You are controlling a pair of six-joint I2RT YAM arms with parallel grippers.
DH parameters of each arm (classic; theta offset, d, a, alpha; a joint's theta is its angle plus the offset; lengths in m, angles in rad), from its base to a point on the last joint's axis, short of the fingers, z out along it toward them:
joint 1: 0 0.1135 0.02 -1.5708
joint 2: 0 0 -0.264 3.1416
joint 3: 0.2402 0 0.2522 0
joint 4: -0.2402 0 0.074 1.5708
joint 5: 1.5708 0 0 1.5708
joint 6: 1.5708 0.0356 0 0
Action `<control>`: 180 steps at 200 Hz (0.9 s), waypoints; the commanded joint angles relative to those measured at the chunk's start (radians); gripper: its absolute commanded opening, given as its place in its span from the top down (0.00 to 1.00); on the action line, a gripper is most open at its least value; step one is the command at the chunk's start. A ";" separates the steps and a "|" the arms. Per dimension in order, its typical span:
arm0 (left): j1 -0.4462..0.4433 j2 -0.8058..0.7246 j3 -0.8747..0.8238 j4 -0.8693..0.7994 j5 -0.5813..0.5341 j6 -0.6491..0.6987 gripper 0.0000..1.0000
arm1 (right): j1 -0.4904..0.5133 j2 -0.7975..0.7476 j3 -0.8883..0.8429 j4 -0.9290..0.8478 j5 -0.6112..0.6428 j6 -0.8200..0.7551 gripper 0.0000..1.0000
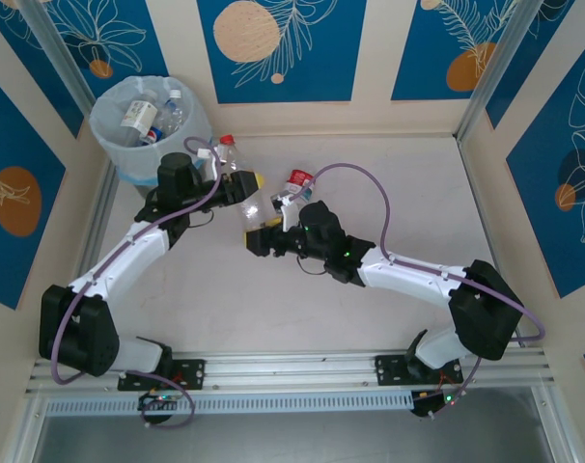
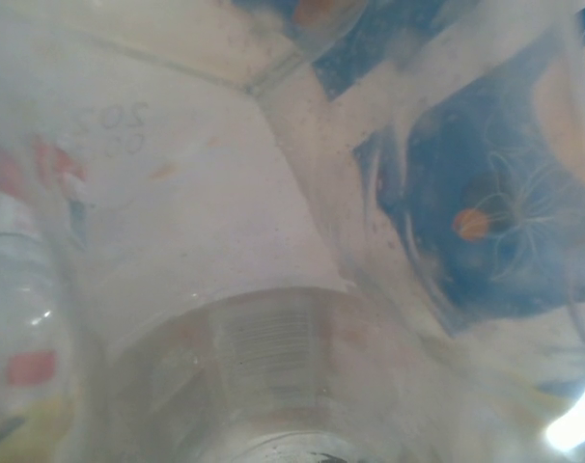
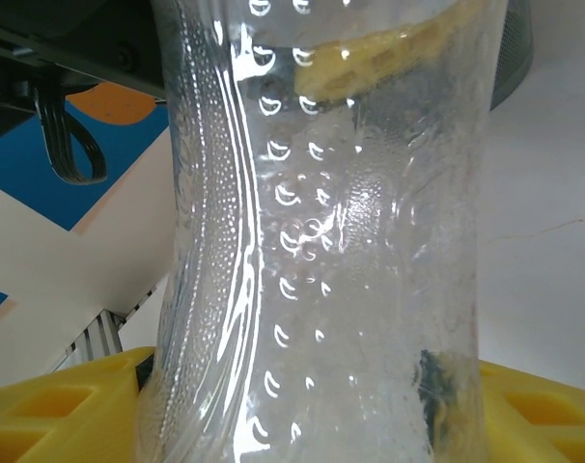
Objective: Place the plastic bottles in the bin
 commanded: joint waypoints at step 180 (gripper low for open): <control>-0.001 -0.021 0.115 -0.174 -0.159 0.116 0.46 | -0.006 -0.218 -0.073 -0.079 0.206 -0.172 0.01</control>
